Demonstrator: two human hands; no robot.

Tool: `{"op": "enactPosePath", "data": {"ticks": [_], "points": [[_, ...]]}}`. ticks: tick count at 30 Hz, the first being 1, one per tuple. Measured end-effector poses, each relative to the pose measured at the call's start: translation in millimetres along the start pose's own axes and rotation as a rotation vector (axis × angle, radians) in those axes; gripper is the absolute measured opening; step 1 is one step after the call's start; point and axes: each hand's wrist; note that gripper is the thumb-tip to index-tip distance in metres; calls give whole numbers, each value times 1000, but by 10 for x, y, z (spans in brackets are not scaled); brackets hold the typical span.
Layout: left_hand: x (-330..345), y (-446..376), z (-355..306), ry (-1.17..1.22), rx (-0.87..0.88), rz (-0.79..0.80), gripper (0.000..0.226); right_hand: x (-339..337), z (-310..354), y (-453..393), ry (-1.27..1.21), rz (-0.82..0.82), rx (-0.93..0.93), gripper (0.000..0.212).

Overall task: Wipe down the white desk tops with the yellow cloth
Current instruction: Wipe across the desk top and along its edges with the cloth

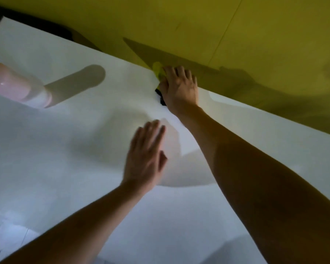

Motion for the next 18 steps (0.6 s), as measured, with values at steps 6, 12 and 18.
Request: {"op": "enactPosePath", "data": {"ticks": [6,12,18], "points": [[304,32,-835,-23,-117,31,69,-380,-925,584,44,-35,59,51],[347,2,-882,-67,-133,30,70,-575,-1355,808,84,-38,68,44],[373,-14,-860,-55,-145,11,72,-318,-671,357,34,23,60,47]]}}
Point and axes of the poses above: each hand's wrist, its own y-axis away from the middle knuckle, its own x-axis out of the palm, z = x × y, and after that the axes turned 4 degrees about -x, right-handed
